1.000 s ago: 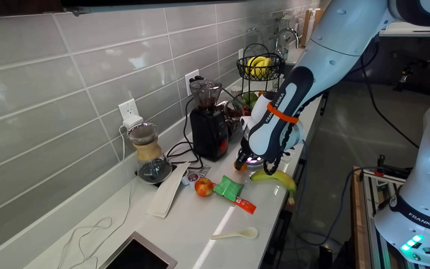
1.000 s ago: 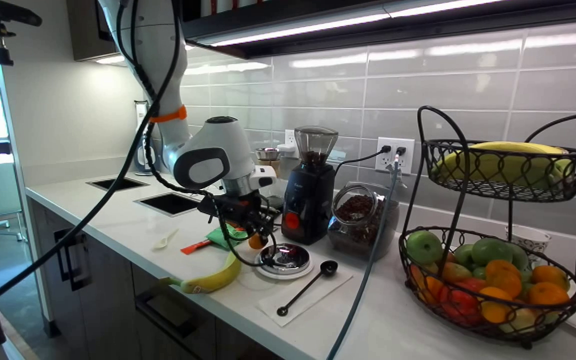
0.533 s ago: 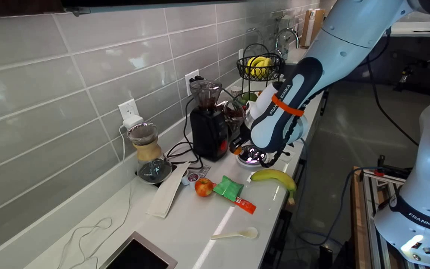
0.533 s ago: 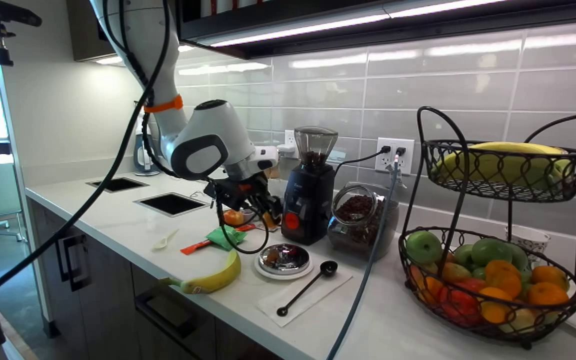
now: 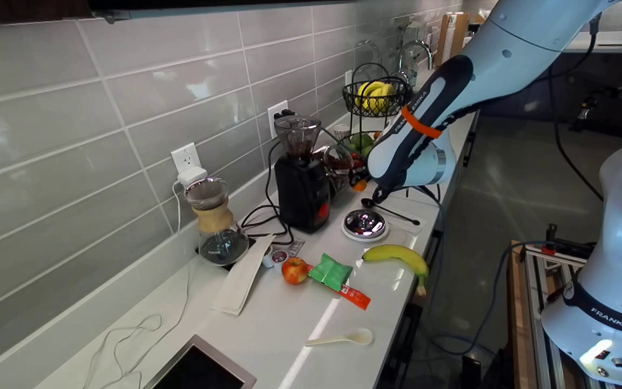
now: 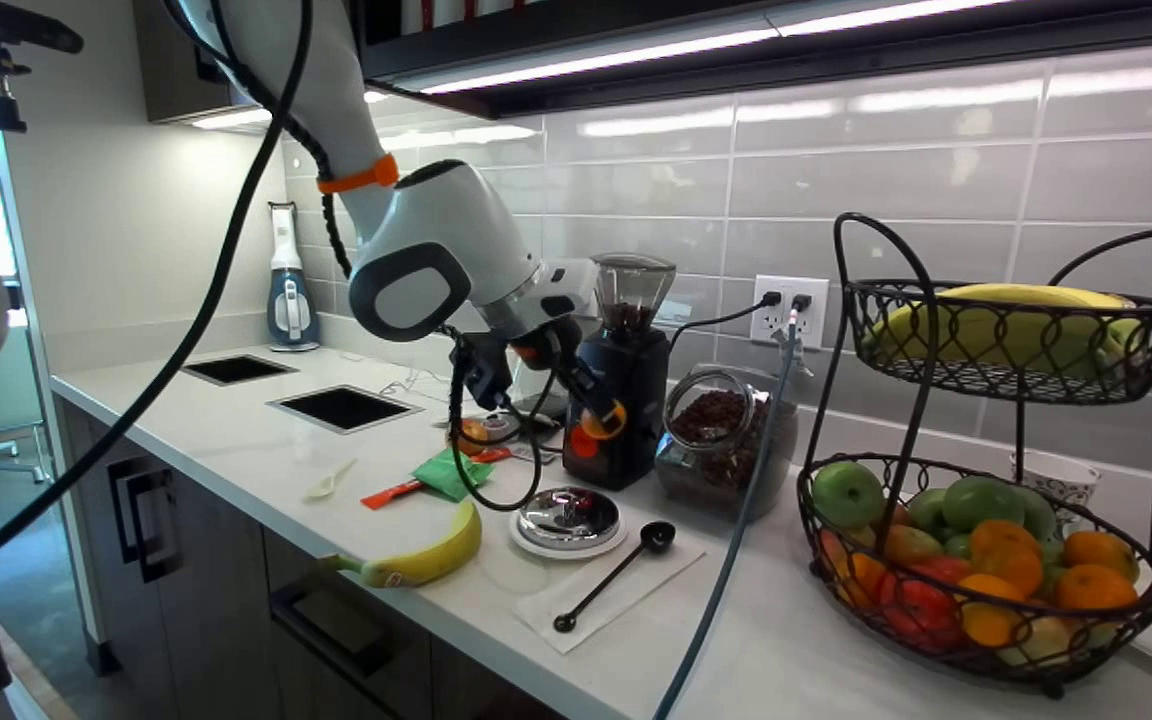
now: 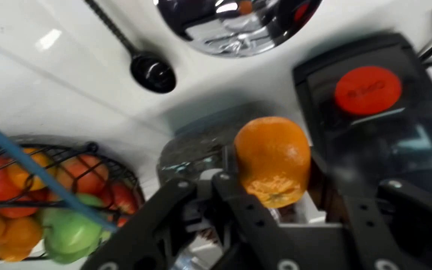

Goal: Put one orange from the counter in the bottom basket.

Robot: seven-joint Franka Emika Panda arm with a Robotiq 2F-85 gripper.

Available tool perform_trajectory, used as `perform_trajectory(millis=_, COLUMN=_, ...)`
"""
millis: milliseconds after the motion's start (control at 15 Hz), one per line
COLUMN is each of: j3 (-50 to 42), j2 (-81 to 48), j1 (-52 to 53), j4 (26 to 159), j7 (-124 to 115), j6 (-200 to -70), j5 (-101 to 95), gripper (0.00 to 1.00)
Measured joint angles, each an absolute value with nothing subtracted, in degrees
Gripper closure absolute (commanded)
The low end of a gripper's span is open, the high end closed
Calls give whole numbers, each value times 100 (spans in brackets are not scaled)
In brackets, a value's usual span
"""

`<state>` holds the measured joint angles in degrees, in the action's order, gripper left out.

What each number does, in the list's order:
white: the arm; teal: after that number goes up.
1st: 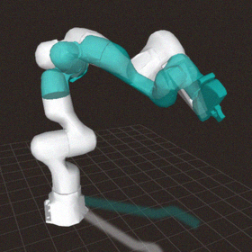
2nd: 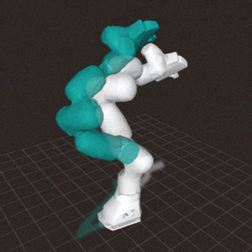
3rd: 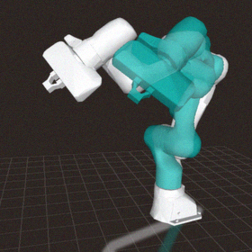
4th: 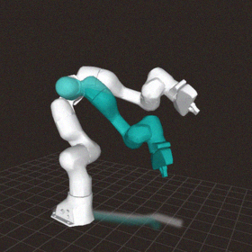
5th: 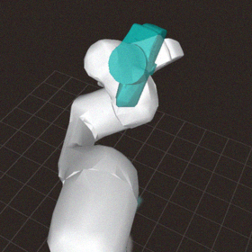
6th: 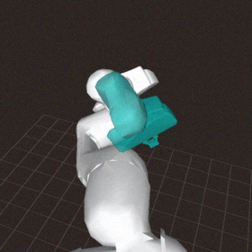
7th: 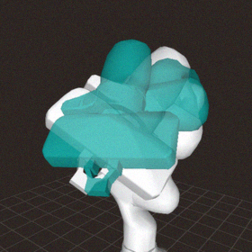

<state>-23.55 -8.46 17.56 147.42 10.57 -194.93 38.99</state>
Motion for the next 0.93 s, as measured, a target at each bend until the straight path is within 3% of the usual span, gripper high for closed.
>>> perform_trajectory(millis=67, j3=-2533, j2=-796, j1=1791, j4=14753, j7=1098, j6=-19701, j5=4062, gripper=54)
perform_trajectory(millis=400, j3=-2873, j2=-599, j1=1858, j4=14787, j7=1266, j6=-20021, j5=4543, gripper=54)
perform_trajectory(millis=467, j3=-2872, j2=-597, j1=1877, j4=14792, j7=1266, j6=-20021, j5=4555, gripper=79)
perform_trajectory(millis=933, j3=-2981, j2=-938, j1=1826, j4=14596, j7=1265, j6=-20240, j5=4659, gripper=79)
